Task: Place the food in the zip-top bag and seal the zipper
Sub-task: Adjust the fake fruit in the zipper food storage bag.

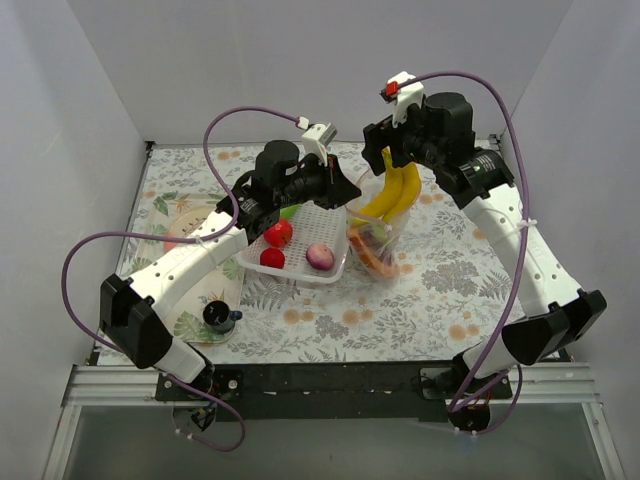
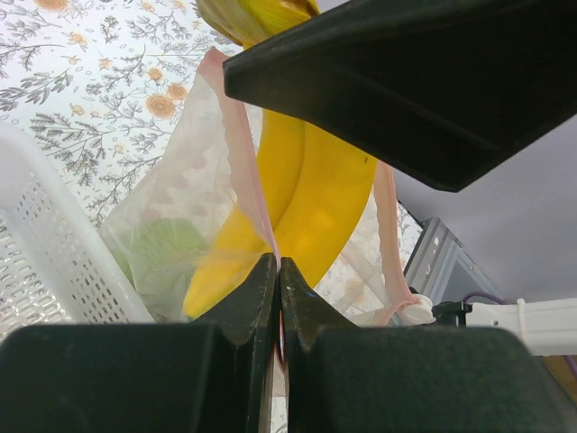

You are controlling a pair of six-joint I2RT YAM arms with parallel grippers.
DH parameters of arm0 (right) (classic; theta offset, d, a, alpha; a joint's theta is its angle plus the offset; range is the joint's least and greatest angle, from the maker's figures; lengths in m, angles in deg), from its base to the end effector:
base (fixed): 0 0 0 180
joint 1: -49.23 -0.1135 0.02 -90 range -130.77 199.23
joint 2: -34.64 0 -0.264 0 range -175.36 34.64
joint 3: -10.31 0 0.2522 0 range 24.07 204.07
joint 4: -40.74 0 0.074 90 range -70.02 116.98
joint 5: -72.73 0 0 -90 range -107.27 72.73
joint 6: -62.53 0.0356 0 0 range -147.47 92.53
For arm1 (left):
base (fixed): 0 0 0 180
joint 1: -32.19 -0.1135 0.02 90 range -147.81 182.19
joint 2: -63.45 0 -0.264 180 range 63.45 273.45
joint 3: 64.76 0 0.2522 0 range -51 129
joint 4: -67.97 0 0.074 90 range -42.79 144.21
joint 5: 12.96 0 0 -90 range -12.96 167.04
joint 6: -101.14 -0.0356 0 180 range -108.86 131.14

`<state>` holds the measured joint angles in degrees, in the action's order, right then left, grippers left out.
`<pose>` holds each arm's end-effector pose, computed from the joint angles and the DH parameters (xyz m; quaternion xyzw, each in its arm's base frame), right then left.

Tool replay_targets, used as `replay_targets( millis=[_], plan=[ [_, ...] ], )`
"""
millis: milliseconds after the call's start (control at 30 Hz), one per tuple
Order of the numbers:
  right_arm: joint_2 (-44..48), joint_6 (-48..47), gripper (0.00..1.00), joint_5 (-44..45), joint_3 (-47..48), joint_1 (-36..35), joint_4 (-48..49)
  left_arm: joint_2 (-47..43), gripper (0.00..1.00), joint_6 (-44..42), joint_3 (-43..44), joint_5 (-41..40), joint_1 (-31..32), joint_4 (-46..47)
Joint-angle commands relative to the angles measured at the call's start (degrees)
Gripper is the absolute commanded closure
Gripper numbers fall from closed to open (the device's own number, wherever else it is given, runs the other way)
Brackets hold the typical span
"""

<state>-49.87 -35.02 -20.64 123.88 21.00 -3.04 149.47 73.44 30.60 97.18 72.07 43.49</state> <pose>0.2819 0.1537 0.4710 -0.2602 0.7477 0.1325 0.5963 0.2640 -0.2365 0.3897 -0.0478 0.7876 -0.5529 0.2678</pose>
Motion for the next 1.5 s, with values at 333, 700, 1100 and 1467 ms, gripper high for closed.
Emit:
replay_targets(
  millis=[333,700,1100,1467],
  plan=[
    [-3.3,-4.9,0.06,-31.0,3.7,12.0,-0.5,-1.3,1.0,-2.5,4.3,-0.5,0.3,0.0],
    [-4.4,0.1,0.07,-53.0,-0.2,20.1,4.0,-0.5,1.0,-2.7,5.2,-0.4,0.3,-0.4],
    [1.0,0.2,0.07,-52.3,-9.3,20.5,5.3,-0.4,1.0,-2.5,5.0,-0.5,0.3,-0.4],
    [4.8,6.5,0.75,-48.2,-9.6,20.1,8.6,-0.7,1.0,-1.9,4.3,-0.8,0.3,0.3]
  ],
)
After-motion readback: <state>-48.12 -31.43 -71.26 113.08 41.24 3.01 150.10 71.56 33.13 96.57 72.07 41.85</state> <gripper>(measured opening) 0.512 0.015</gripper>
